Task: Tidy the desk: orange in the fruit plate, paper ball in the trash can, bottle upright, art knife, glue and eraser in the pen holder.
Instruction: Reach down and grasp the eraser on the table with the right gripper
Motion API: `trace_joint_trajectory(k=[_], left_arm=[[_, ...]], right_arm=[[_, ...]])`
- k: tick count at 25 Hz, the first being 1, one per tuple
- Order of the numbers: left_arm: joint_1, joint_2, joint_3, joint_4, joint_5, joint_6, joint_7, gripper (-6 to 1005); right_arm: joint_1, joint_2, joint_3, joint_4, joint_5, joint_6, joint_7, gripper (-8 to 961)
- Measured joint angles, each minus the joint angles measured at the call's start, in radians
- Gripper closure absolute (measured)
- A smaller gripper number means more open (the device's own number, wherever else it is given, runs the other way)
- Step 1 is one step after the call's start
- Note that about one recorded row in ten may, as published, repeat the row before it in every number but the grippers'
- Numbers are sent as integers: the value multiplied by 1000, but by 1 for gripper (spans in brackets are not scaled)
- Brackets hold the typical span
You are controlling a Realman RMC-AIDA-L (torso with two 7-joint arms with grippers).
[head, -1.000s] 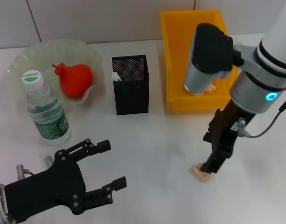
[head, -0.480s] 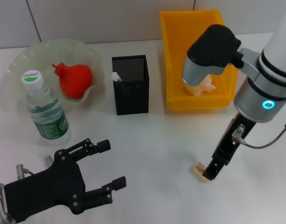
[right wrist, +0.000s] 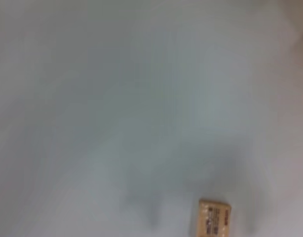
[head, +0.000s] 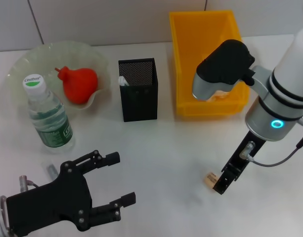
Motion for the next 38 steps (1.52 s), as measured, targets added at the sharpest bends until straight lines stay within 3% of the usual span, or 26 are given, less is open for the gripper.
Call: trace_joint_trajectory(k=[13,16,30,38], left_arm=[[-2,1,0,9,48,11,-1,193],[-2,10,3,10,77,14,0,193],[-7,12,5,12,92,30,-5,194],[-5,14,0,12,105,39,-5,193]], right_arm=[[-8,2,-104,40,20,110,86,235],[-7,2,-115,51,21,130,98,246],[-12,2,-116,67,31,141,131,293],[-13,2,-115,75,33,149,132,481]])
